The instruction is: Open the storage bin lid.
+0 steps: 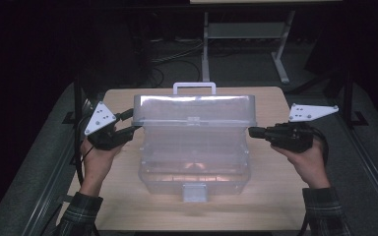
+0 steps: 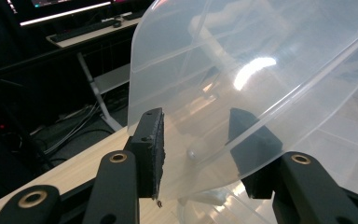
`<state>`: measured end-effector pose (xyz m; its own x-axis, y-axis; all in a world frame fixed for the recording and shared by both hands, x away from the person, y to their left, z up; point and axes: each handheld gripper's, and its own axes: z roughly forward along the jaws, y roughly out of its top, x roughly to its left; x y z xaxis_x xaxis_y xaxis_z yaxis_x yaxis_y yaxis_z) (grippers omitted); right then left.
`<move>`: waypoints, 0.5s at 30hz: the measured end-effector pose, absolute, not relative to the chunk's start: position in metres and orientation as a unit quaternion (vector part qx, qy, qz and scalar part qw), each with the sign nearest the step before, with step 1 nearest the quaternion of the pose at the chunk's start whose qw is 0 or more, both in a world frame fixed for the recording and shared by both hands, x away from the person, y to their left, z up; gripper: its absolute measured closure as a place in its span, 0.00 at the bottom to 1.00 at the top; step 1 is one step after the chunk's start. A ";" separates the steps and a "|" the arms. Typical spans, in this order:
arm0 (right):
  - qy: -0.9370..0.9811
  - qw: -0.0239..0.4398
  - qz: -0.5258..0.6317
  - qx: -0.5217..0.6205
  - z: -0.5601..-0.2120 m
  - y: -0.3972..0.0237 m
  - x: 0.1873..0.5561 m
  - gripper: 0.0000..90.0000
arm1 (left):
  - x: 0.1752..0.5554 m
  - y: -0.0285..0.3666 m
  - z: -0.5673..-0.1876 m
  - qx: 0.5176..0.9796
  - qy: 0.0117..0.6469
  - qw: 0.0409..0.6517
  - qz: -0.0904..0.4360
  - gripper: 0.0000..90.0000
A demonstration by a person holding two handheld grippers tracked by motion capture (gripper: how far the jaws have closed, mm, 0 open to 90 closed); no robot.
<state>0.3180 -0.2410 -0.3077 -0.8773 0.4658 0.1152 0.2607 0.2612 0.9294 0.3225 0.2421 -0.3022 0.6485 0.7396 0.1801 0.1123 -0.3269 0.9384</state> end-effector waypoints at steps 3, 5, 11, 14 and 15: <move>0.788 0.090 0.563 0.231 -0.306 -0.240 0.322 1.00 | 0.327 0.242 -0.299 0.753 0.288 0.505 0.307 0.63; 0.788 0.089 0.564 0.230 -0.305 -0.239 0.322 1.00 | 0.328 0.242 -0.298 0.754 0.288 0.504 0.306 0.63; 0.790 0.078 0.568 0.215 -0.304 -0.230 0.316 1.00 | 0.332 0.241 -0.293 0.760 0.294 0.495 0.301 0.64; 0.796 0.065 0.568 0.201 -0.307 -0.219 0.310 0.99 | 0.334 0.241 -0.291 0.760 0.299 0.493 0.299 0.65; 0.796 0.065 0.568 0.201 -0.307 -0.219 0.310 0.99 | 0.334 0.241 -0.291 0.760 0.299 0.493 0.299 0.65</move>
